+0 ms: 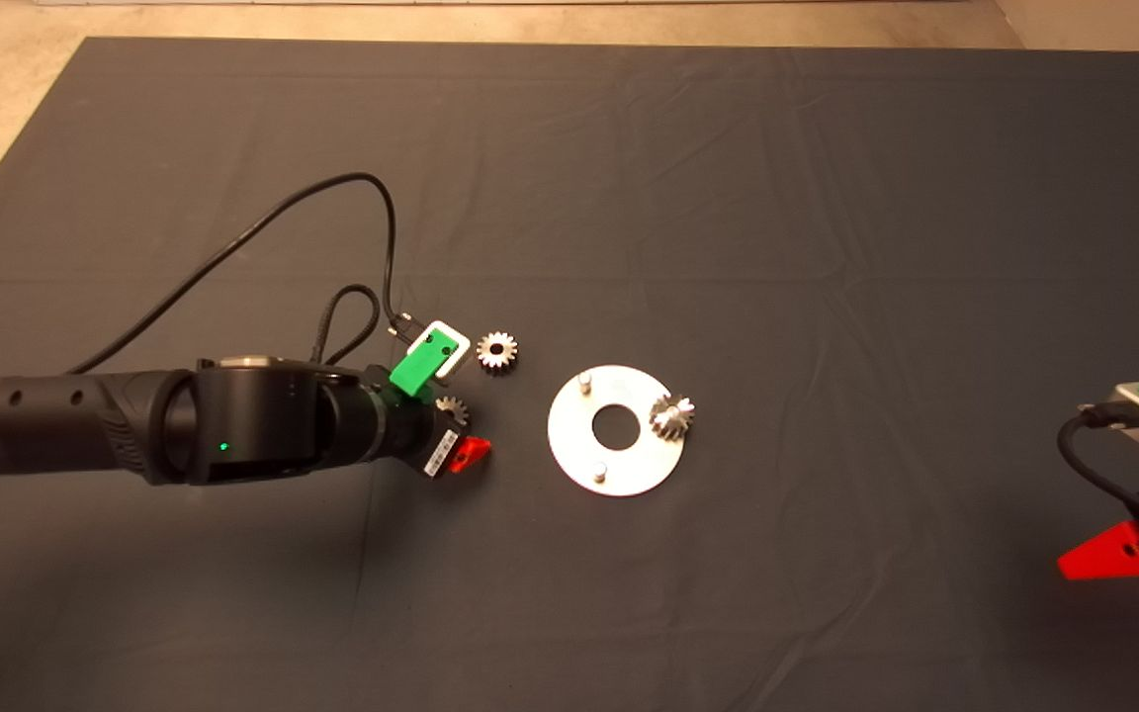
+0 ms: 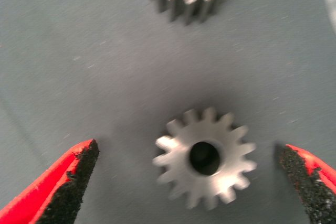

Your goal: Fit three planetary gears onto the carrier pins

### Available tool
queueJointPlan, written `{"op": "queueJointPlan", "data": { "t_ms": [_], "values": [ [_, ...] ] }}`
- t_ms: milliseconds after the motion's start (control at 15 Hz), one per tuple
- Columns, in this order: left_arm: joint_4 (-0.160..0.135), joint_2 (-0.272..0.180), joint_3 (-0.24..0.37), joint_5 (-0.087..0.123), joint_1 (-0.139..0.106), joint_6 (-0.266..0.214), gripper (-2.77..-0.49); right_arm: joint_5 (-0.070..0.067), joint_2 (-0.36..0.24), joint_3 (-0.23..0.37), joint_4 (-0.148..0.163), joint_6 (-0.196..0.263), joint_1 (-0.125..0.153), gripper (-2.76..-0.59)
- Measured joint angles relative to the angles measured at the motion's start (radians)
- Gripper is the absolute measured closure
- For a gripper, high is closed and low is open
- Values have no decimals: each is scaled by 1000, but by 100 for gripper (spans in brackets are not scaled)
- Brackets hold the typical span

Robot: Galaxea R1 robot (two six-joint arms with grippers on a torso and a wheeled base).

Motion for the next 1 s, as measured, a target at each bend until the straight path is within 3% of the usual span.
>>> {"op": "queueJointPlan", "data": {
  "t_ms": [200,467,1000],
  "values": [
    [0,-31,7,0,0,1,-227,0,0,0,1,0,0,-189],
    [0,-33,9,0,0,1,-210,0,0,1,2,0,0,-189],
    [0,-27,9,-29,0,-2,-180,0,0,1,2,0,0,-189]
  ]
}}
